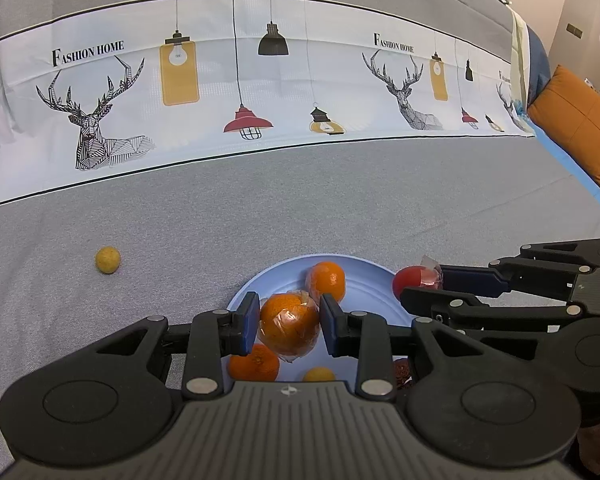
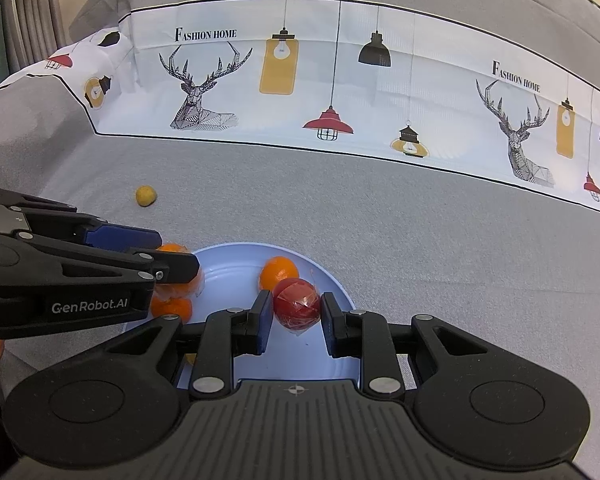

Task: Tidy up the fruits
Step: 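Lower the red fruit into the plate with the right tool while the left tool lowers the wrapped mandarin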

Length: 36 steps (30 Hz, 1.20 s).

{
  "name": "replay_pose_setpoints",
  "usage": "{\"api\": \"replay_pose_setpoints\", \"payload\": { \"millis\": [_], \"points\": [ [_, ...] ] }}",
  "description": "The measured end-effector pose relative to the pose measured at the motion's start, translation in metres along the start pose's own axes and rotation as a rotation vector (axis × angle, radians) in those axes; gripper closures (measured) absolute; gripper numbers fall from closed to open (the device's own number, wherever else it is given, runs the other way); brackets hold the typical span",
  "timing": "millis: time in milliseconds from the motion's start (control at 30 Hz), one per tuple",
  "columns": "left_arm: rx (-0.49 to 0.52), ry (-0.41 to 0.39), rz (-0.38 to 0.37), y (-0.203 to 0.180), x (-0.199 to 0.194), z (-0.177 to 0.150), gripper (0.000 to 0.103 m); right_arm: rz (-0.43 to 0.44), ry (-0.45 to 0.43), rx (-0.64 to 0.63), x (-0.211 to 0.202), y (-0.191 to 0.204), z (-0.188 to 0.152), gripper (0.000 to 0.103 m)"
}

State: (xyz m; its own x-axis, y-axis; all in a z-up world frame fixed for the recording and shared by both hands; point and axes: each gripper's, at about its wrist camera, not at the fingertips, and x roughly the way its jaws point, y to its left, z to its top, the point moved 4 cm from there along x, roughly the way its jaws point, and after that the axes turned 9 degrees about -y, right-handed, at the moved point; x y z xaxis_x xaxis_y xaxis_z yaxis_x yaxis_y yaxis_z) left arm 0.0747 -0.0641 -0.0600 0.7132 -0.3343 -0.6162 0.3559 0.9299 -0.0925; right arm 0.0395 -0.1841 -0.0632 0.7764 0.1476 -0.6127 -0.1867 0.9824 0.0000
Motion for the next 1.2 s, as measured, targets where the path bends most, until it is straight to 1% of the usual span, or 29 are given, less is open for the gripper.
{"api": "replay_pose_setpoints", "payload": {
  "millis": [933,1200],
  "points": [
    [0.007,-0.001,-0.003,-0.0024,0.0005,-0.0015,0.067,0.006,-0.005,-0.003,-0.0002,0.0019,0.0008,0.076],
    [0.008,0.011,-0.001,-0.0022,0.0030,-0.0026,0.067,0.011,0.003,-0.003,0.0004,0.0032,0.0009,0.075]
  ]
}}
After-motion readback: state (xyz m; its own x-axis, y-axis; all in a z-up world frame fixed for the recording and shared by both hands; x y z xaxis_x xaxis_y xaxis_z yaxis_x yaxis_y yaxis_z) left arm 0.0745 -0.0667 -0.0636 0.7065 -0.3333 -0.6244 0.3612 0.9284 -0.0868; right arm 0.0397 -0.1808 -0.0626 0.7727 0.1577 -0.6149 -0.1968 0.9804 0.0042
